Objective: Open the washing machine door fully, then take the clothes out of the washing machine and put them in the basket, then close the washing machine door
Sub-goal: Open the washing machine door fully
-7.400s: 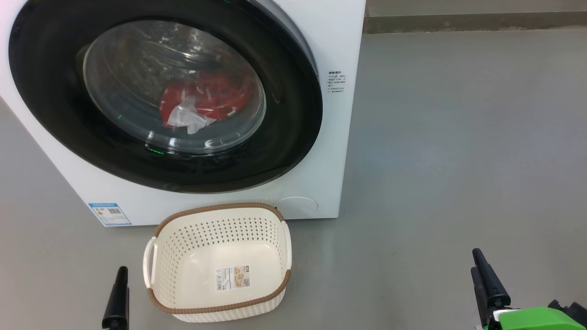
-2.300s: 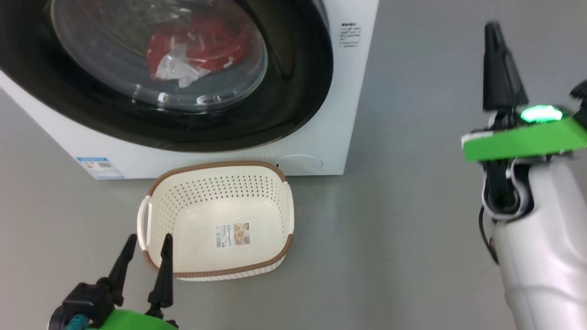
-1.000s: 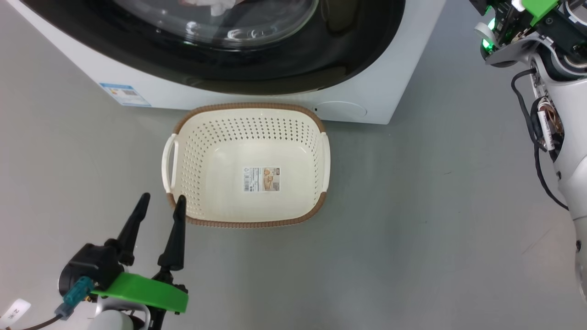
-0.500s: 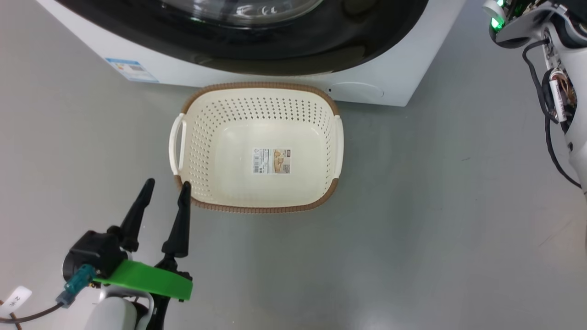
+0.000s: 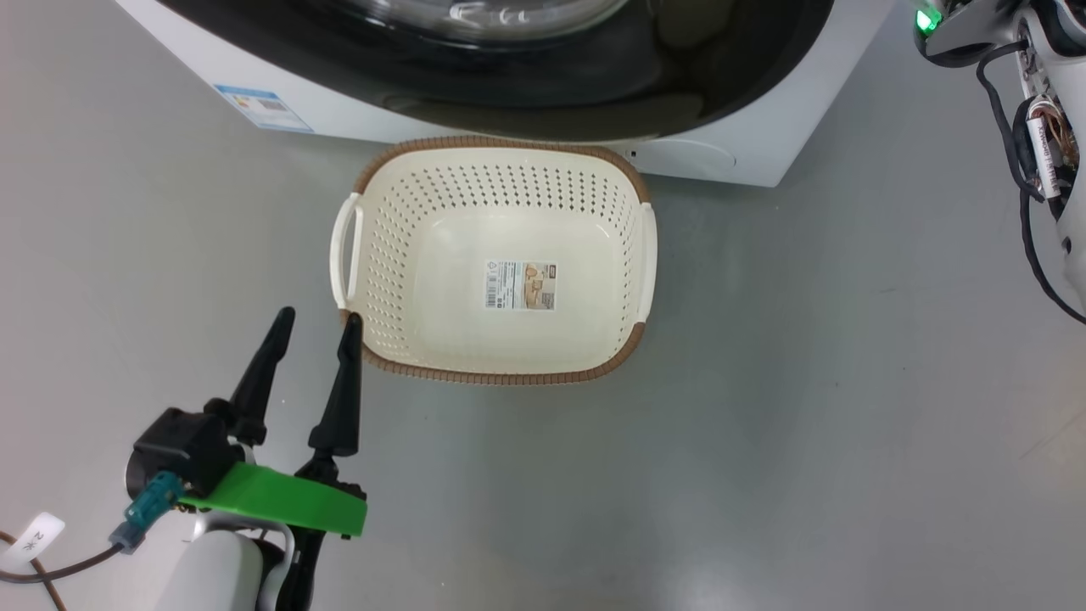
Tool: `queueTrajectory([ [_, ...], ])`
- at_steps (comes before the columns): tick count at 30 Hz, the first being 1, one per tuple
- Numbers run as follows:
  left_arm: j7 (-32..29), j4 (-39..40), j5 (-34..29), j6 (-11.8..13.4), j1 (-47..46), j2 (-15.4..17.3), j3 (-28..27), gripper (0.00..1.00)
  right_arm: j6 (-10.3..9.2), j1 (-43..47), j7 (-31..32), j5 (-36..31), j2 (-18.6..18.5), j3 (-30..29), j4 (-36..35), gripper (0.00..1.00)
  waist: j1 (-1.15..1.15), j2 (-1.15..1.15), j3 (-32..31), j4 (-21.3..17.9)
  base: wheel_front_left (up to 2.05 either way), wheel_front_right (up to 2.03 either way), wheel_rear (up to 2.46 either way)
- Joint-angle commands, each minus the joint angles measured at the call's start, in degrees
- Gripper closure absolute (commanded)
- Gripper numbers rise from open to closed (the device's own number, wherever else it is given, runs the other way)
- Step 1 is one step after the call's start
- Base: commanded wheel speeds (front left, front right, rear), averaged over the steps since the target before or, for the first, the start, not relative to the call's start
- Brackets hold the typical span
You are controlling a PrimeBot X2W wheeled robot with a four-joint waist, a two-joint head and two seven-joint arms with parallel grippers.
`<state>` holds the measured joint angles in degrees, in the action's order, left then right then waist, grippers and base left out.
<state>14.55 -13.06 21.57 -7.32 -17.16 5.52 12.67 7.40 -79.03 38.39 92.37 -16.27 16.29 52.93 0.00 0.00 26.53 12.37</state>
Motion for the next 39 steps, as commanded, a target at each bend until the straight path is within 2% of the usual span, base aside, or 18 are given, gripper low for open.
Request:
queueTrajectory([
  [1,0.45,0.87,0.32,-0.17,-0.75,1.50,-1.91,0.00,0.09,0.83,1.20,-0.37,2.21,1.02,-2.40,1.00,0.00,0.00,-0.75,0.03,0.00,0.00,0.00],
  [22,0.45,-0.06,-2.05,-0.17,6.93,0.58,-2.23,0.00,0.09,19.33,9.16,0.47,2.54,4.56,-14.17,1.00,0.00,0.00,-12.68,0.84,0.00,0.00,0.00],
  [39,0.45,0.73,-3.69,-0.17,13.03,-0.77,-4.28,0.00,0.09,34.27,12.31,1.88,5.03,6.39,-25.41,1.00,0.00,0.00,-19.82,5.01,0.00,0.00,0.00],
])
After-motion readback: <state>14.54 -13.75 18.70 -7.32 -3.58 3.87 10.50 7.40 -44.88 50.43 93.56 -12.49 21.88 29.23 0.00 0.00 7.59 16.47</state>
